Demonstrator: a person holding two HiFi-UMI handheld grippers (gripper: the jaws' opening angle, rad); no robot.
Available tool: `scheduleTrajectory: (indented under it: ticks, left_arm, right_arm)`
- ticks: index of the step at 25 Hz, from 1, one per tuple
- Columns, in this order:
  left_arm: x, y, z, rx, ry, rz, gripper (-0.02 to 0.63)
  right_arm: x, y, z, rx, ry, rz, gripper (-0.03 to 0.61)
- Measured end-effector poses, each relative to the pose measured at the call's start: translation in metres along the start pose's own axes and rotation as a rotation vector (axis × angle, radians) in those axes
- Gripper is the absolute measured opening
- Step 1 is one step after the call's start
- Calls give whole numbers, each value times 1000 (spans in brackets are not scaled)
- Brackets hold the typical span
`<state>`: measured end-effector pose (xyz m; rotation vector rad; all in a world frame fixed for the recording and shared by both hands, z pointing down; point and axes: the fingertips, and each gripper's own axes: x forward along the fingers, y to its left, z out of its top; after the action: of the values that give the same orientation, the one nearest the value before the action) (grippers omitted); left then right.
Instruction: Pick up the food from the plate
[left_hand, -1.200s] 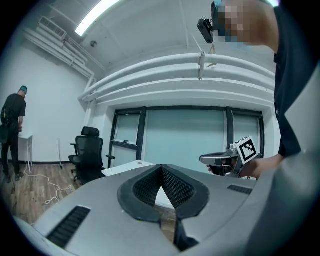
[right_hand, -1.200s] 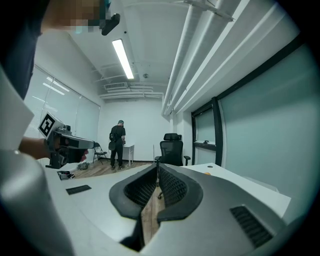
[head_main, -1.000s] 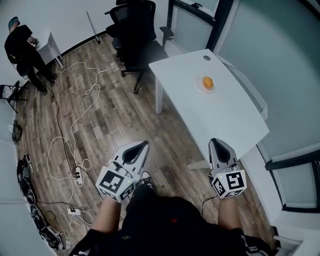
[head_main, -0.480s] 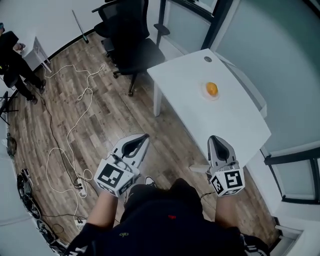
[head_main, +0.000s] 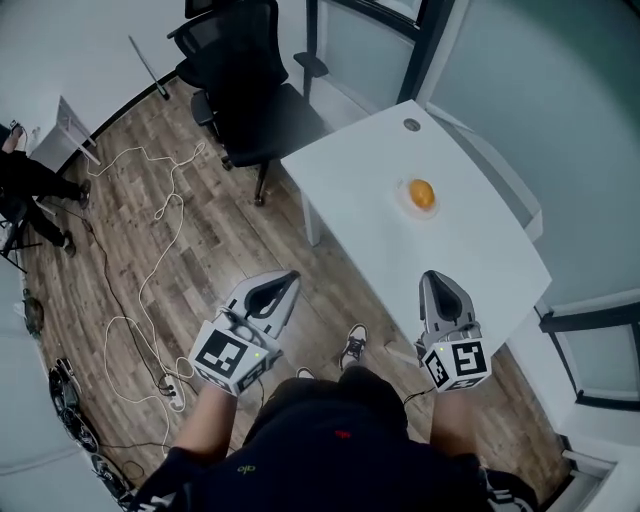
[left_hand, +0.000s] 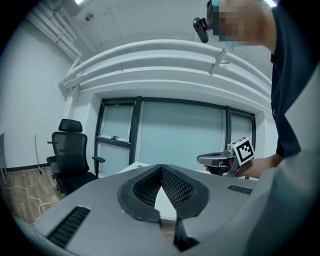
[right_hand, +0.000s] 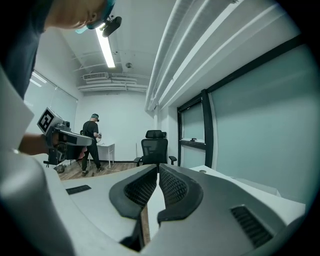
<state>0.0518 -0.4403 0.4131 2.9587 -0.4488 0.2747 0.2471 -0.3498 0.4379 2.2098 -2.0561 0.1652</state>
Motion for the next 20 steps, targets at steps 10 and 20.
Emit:
scheduleTrajectory:
  ticks: [10, 20]
  left_arm:
    - [174, 14, 41, 5, 7, 27, 20]
    - [262, 26, 24, -3, 82, -1, 20]
  right_arm:
    - [81, -163, 14, -1, -7, -10, 29]
    - [134, -246, -35, 84, 54, -60, 31]
